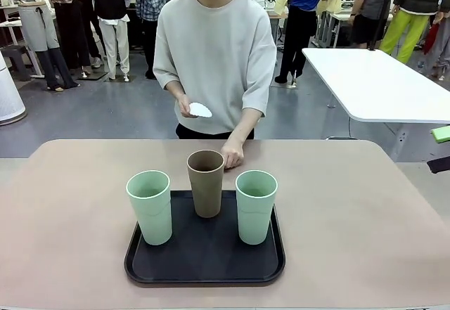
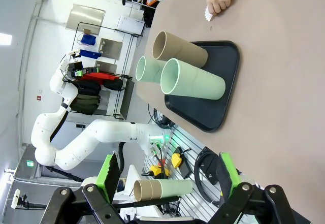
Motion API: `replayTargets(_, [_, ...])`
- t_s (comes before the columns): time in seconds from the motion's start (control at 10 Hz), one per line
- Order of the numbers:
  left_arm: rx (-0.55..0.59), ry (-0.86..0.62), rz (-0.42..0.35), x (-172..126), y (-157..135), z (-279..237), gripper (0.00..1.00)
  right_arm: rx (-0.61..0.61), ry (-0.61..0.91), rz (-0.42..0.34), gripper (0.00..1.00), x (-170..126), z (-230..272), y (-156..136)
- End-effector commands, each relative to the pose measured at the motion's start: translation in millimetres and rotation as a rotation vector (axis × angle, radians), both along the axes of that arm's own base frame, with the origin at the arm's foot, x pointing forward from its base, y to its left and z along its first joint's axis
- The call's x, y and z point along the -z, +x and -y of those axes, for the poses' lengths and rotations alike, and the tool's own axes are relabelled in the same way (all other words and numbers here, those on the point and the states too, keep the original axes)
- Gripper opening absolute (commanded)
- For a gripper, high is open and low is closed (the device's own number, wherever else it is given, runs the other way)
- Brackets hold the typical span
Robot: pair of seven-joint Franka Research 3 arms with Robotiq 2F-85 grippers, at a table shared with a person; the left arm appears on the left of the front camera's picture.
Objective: Place coasters on the table and set cups on them.
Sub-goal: Pick up one Reusable plastic cup and place it on a coaster set by the human.
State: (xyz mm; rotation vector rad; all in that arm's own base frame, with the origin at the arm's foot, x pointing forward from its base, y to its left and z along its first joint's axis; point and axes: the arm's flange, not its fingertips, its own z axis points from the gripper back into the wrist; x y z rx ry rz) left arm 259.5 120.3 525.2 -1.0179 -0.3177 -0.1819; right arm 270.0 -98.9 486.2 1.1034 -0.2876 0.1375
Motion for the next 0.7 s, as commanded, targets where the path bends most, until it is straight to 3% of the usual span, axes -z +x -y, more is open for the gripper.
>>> replayTargets(0.0, [0.003,-0.016,0.001,-0.4,-1.8,-1.2,1.0,0.005,0.023,0.006,1.0,0.1,1.2,0.0])
replayTargets(0.6, [0.003,-0.016,0.001,-0.4,-1.8,-1.2,1.0,0.005,0.023,0.006,1.0,0.1,1.2,0.0])
